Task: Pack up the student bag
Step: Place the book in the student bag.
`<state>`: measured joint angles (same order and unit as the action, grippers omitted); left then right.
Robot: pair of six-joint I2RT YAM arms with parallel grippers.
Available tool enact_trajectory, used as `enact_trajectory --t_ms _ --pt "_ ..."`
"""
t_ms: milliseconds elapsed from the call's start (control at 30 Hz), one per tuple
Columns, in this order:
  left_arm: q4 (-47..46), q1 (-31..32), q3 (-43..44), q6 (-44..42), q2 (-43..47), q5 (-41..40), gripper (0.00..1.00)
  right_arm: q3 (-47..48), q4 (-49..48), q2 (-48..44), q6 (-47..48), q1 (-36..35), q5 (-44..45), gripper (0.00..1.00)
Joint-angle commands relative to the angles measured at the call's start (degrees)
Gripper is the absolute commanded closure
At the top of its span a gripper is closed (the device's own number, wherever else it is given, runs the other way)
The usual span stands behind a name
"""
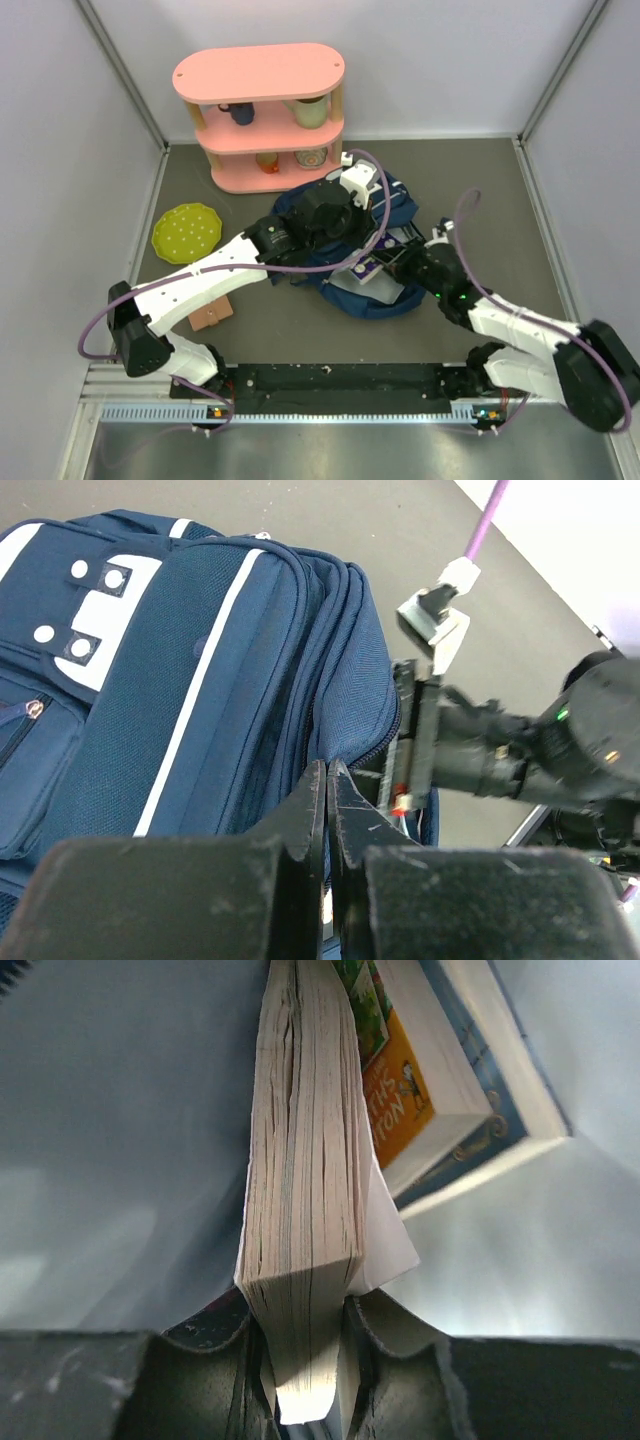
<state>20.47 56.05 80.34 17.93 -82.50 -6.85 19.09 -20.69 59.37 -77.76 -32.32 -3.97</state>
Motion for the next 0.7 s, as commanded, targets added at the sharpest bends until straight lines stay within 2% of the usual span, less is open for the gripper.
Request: enact_trajectory --t_ms 0,100,167,200,267,367,400,467,500,567,667 --pt "-12.1 0.2 1.8 1.6 4.8 -0.4 1.0 7.1 -11.6 8.6 -2.9 -9.8 25.3 1.0" --pt "-11.9 0.2 1.7 2.1 5.3 -0.6 1.0 13.9 -5.5 16.8 -7.0 -12.8 35.2 1.0" --pt "-11.9 0.2 1.3 2.4 5.9 -0.9 1.0 17.4 -4.0 22.7 -11.7 -13.8 37.3 1.0" --pt "-11.8 0.1 1.1 2.4 6.0 -1.1 1.0 17.8 -3.3 24.1 -13.5 -14.3 41.5 0.94" --pt "-11.9 0.2 0.5 2.4 6.5 -1.4 1.0 18.8 -1.8 26.4 -18.3 -15.0 42.6 0.83" --pt "-11.7 0.2 -0.1 2.1 7.0 -1.6 1.0 17.4 -0.2 25.3 -15.6 -15.1 43.0 0.69" --pt "-11.8 0.2 -0.4 2.0 7.1 -1.8 1.0 16.9 1.3 23.3 -15.2 -15.0 42.9 0.52" --pt "-12.4 0.1 -1.1 2.0 7.5 -1.9 1.0 13.6 0.0 20.7 -10.2 -15.1 42.5 0.39" --pt "-12.4 0.1 -1.2 2.0 7.6 -1.8 1.0 12.6 0.1 18.3 -8.9 -15.1 41.2 0.27" --pt "-12.6 0.1 -1.7 2.0 7.5 -1.8 1.0 10.4 0.9 15.7 -7.2 -15.1 39.6 0.21" --pt "-12.8 0.1 -2.0 2.0 7.4 -1.7 1.0 9.3 1.5 12.3 -2.5 -15.1 35.3 0.19"
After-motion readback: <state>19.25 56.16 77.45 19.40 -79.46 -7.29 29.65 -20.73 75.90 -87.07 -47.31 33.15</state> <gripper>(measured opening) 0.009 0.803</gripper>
